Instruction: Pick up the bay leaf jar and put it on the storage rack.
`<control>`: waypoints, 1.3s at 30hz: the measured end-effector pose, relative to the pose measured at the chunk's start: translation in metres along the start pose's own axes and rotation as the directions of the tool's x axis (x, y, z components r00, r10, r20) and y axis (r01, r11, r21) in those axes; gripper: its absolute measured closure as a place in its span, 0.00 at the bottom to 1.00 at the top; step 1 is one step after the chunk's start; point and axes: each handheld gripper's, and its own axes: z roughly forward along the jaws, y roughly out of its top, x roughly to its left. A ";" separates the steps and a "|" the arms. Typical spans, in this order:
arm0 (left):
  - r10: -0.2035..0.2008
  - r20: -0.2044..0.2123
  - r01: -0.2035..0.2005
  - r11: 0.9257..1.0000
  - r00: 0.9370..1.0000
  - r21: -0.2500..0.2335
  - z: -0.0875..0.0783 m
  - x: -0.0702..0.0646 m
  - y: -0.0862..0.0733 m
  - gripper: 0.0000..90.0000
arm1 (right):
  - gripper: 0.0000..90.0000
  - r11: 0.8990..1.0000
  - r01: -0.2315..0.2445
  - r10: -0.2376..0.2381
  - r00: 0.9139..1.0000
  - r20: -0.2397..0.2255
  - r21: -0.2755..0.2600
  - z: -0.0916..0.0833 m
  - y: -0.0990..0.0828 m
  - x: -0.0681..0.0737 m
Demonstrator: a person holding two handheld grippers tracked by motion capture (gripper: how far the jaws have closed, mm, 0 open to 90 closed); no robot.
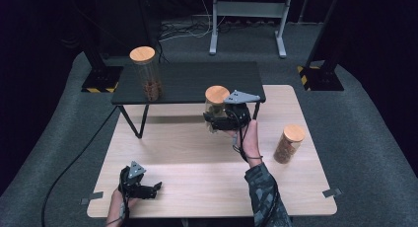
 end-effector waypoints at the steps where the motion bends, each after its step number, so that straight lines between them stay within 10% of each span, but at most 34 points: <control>1: 0.000 0.000 0.000 1.000 1.000 0.000 0.000 0.000 0.000 0.00 | 0.28 1.000 0.004 -0.004 1.000 0.000 0.000 0.000 0.000 0.000; 39: -0.003 -0.001 0.003 1.000 1.000 -0.002 0.000 0.000 0.000 0.00 | 0.28 1.000 0.009 -0.009 1.000 -0.012 -0.010 -0.012 0.022 -0.002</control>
